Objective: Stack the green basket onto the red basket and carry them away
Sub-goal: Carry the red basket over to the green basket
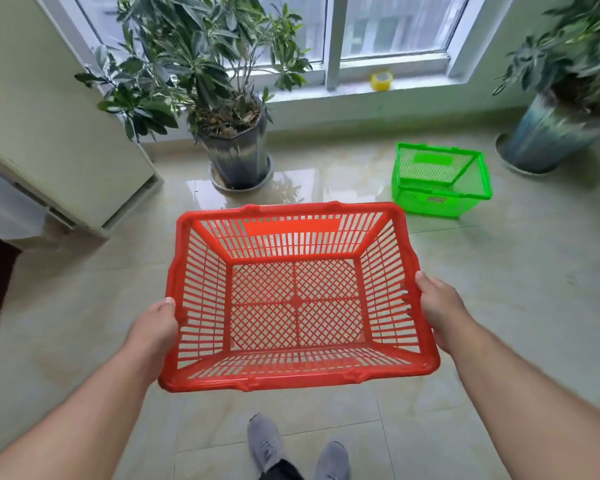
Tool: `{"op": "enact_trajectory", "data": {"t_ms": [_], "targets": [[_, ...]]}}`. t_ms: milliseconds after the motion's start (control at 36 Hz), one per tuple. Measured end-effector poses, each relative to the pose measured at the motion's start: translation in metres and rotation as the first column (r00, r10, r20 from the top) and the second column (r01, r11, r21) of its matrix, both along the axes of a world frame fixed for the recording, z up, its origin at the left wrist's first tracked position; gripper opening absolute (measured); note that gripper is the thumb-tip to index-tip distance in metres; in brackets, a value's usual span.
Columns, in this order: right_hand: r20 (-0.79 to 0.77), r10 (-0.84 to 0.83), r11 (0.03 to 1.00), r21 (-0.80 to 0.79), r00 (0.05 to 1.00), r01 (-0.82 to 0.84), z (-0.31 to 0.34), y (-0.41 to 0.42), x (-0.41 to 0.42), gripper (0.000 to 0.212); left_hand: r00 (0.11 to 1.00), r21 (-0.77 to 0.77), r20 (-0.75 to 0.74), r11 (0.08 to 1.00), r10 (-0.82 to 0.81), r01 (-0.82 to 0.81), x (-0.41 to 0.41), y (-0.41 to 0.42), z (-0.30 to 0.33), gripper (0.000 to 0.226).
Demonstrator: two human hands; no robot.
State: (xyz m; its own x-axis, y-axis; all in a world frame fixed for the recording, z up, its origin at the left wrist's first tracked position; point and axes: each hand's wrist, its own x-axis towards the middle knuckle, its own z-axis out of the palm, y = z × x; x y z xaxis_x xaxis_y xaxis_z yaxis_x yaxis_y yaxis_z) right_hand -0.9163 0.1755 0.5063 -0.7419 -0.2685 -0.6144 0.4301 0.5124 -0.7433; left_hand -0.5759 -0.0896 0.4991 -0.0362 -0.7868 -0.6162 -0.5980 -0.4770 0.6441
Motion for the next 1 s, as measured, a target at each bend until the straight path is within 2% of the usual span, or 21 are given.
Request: {"op": "enact_trajectory", "data": {"t_ms": [333, 500, 694, 1000], "targets": [[0.067, -0.101, 0.995, 0.001, 0.993, 0.101, -0.009, -0.040, -0.074, 0.036, 0.998, 0.049, 0.013, 0.997, -0.060, 0.059, -0.094, -0.060, -0.027, 0.051], [0.064, -0.135, 0.991, 0.014, 0.989, 0.134, -0.016, -0.075, -0.110, 0.032, 0.996, 0.074, 0.013, 0.994, -0.087, 0.086, -0.138, -0.092, -0.031, 0.045], [0.061, -0.175, 0.984, 0.033, 0.983, 0.173, -0.028, -0.102, -0.147, 0.032, 0.995, 0.112, 0.020, 0.989, -0.103, 0.100, -0.174, -0.129, -0.039, 0.052], [0.074, -0.183, 0.982, 0.057, 0.980, 0.179, -0.036, -0.123, -0.208, 0.035, 0.994, 0.120, 0.045, 0.989, -0.098, 0.092, -0.233, -0.143, -0.043, 0.051]]}}
